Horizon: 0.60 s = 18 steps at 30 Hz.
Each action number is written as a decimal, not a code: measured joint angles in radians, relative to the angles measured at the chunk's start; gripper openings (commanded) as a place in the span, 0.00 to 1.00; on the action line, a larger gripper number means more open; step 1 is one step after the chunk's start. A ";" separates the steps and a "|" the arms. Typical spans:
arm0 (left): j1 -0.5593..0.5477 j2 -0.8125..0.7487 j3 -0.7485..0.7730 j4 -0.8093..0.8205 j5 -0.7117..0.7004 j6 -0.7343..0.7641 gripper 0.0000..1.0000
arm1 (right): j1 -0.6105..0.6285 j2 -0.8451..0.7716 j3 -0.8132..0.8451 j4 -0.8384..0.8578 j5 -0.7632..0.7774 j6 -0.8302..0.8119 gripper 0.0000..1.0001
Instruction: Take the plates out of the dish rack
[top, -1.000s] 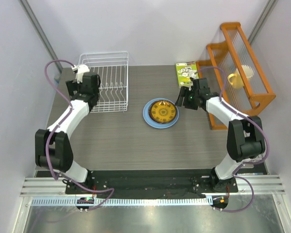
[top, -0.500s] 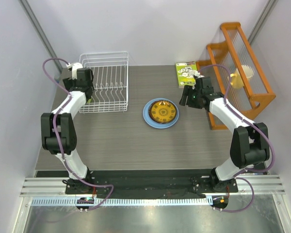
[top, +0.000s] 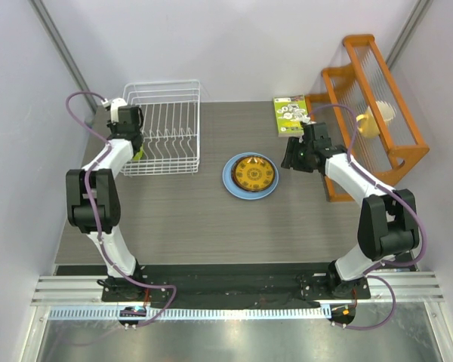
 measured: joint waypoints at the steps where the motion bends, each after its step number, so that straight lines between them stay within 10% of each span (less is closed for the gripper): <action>1: 0.000 0.000 0.000 -0.001 0.000 -0.003 0.16 | 0.000 0.000 -0.002 -0.001 0.000 0.000 0.55; 5: -0.004 0.000 -0.001 -0.003 0.003 0.005 0.00 | 0.000 -0.003 -0.011 0.000 0.001 0.000 0.55; 18: -0.012 -0.073 -0.013 -0.034 0.003 0.055 0.00 | 0.000 -0.061 -0.058 -0.002 0.018 0.000 0.58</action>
